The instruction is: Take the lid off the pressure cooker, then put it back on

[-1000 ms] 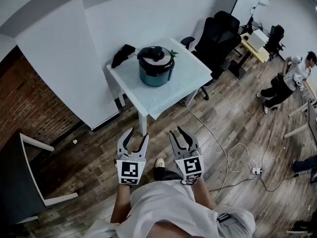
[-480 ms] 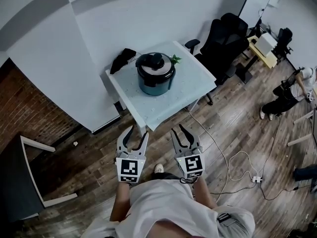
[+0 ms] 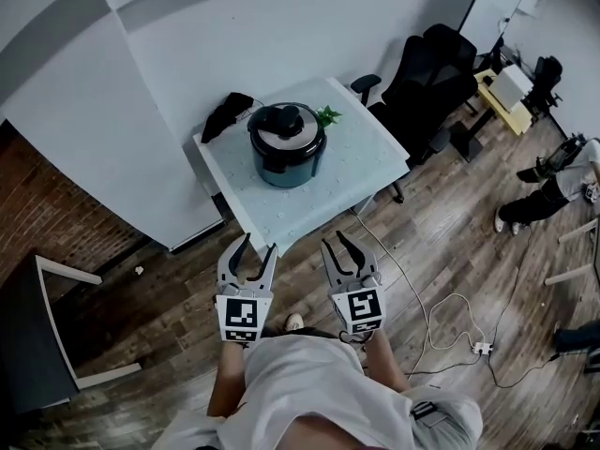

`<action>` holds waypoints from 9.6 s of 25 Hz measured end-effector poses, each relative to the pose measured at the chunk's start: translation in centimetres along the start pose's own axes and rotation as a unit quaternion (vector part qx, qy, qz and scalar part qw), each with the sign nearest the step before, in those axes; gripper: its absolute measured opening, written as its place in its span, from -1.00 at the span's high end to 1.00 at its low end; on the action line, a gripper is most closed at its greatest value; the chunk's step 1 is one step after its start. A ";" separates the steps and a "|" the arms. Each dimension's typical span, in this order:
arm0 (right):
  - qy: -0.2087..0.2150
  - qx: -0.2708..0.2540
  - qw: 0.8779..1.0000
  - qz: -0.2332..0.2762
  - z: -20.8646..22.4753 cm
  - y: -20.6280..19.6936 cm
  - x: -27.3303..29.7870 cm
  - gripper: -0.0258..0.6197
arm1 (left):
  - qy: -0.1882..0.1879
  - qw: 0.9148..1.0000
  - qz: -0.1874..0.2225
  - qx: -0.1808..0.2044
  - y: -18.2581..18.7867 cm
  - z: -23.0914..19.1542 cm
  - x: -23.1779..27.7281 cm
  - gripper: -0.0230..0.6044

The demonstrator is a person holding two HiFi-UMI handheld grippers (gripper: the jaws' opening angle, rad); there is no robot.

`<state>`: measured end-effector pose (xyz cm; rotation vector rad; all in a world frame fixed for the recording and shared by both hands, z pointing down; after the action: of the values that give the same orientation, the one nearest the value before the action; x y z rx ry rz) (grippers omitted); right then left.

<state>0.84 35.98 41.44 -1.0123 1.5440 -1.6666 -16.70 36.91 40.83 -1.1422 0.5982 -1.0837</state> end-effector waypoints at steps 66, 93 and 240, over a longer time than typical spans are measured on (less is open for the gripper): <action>-0.019 -0.008 0.999 -0.038 17.0 2.9 27.2 0.54 | -0.055 0.998 -0.029 -0.013 -1.5 -12.3 32.5 0.26; 0.086 0.003 0.991 -0.101 20.9 0.0 36.1 0.53 | -0.079 0.980 -0.172 -0.058 -5.6 -12.0 41.5 0.05; -0.031 0.011 0.997 -0.071 34.4 0.9 25.2 0.54 | -0.316 0.928 -0.187 0.055 3.8 0.9 51.4 0.05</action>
<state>18.14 -3.00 43.78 -1.1753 1.4394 -1.7266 5.94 -9.24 44.43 -1.4475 -0.1950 -0.9691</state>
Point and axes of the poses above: the fingertips, and each gripper's own axes: x forward along the fingers, z to its right, y out of its top, the point moved 5 cm from there along -x, backward along the fingers, and after that the axes turned 11 degrees about x, right-handed, at the moved point
